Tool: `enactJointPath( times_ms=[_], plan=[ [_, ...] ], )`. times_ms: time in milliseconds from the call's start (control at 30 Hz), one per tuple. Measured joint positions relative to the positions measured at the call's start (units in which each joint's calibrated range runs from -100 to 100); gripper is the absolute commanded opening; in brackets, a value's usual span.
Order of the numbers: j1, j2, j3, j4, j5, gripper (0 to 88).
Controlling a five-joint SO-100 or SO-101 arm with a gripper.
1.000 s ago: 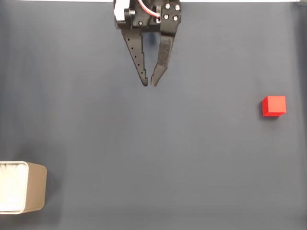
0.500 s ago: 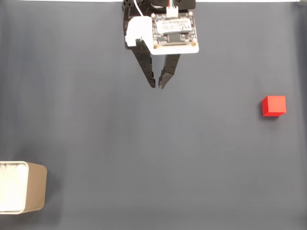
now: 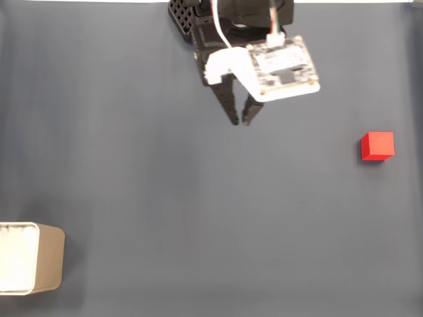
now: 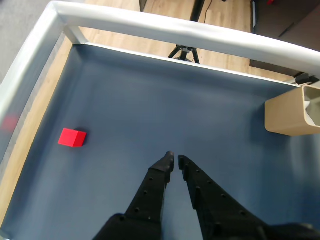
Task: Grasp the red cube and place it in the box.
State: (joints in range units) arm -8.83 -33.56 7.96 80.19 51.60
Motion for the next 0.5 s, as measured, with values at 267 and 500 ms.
enactJointPath(
  times_ms=[267,500],
  plan=[
    [-4.7,0.7,0.0,0.0,0.2,0.0],
    [-8.9,1.0,0.9,-0.3,1.0,0.0]
  ],
)
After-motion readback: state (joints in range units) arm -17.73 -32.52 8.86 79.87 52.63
